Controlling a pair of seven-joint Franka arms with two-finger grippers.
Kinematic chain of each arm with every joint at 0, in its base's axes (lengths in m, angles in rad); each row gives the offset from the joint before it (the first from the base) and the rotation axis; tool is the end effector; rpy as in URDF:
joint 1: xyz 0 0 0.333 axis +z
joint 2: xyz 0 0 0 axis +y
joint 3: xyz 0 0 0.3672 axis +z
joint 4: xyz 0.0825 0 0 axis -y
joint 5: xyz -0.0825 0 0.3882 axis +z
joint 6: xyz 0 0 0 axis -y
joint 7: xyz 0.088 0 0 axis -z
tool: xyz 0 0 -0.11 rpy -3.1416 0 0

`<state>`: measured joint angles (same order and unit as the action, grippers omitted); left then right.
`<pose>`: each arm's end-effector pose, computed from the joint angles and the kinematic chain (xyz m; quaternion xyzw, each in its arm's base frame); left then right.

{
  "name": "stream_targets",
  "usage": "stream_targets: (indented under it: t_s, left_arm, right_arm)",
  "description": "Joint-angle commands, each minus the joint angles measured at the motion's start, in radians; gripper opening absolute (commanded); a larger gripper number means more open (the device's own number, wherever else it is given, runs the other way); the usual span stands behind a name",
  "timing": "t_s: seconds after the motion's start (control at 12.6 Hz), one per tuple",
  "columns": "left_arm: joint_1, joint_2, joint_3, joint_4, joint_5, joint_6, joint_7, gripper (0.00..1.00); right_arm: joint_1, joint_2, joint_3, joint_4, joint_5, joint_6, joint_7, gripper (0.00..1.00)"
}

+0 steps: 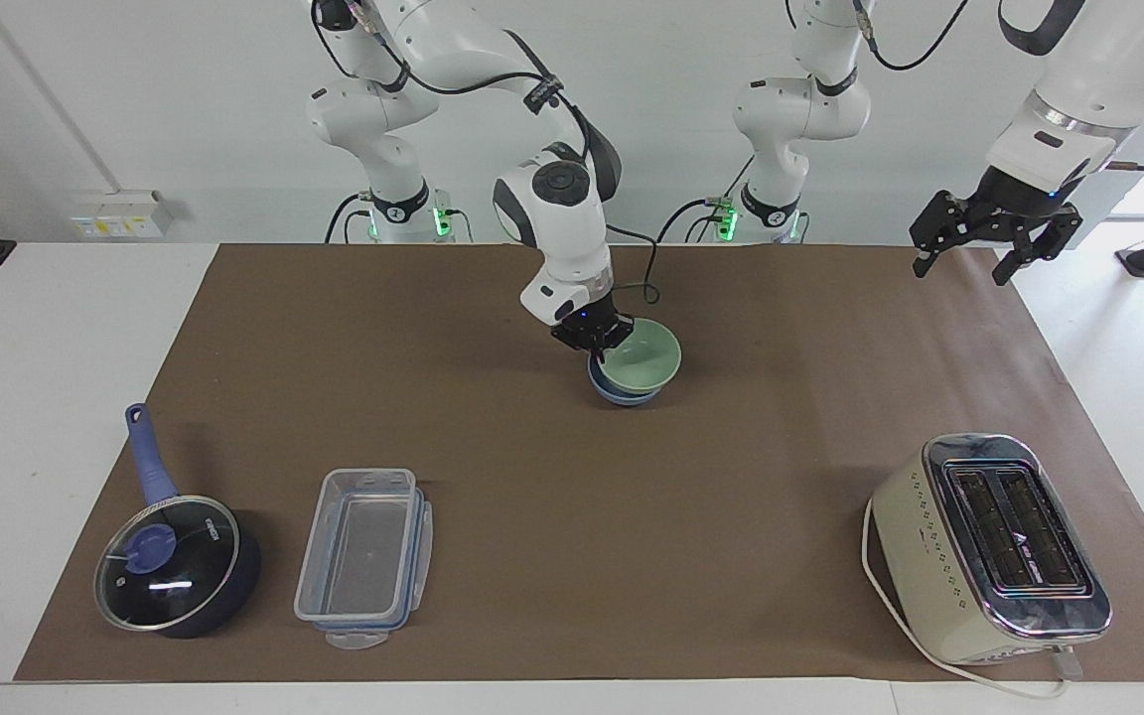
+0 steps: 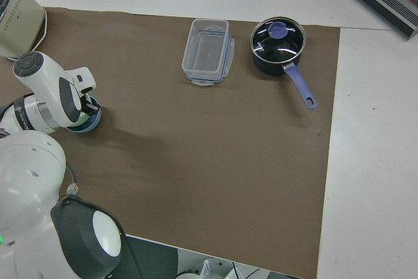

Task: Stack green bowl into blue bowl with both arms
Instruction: 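Carry the green bowl with the right gripper over the blue bowl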

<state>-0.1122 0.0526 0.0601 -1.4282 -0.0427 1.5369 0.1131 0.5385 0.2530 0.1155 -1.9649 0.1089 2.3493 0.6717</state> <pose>0.5738 -0.0360 0.7077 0.9959 -0.0839 0.0287 0.0189 0.5038 0.3830 0.4032 -0.9952 0.0471 -0.0179 0.0843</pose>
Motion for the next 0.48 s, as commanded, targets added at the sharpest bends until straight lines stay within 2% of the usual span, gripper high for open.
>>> stream_targets:
  t_s: [0.0,0.4]
  left_arm:
    - [0.013,0.003,-0.011,0.02,0.018,-0.023,0.01,1.0]
    - [0.013,0.003,-0.011,0.019,0.018,-0.023,0.01,1.0]
  right_arm:
    - [-0.012,-0.011,0.001,-0.019,0.017,0.021,-0.006,0.0]
    - [-0.012,-0.001,0.001,-0.025,0.017,0.021,-0.004,0.0]
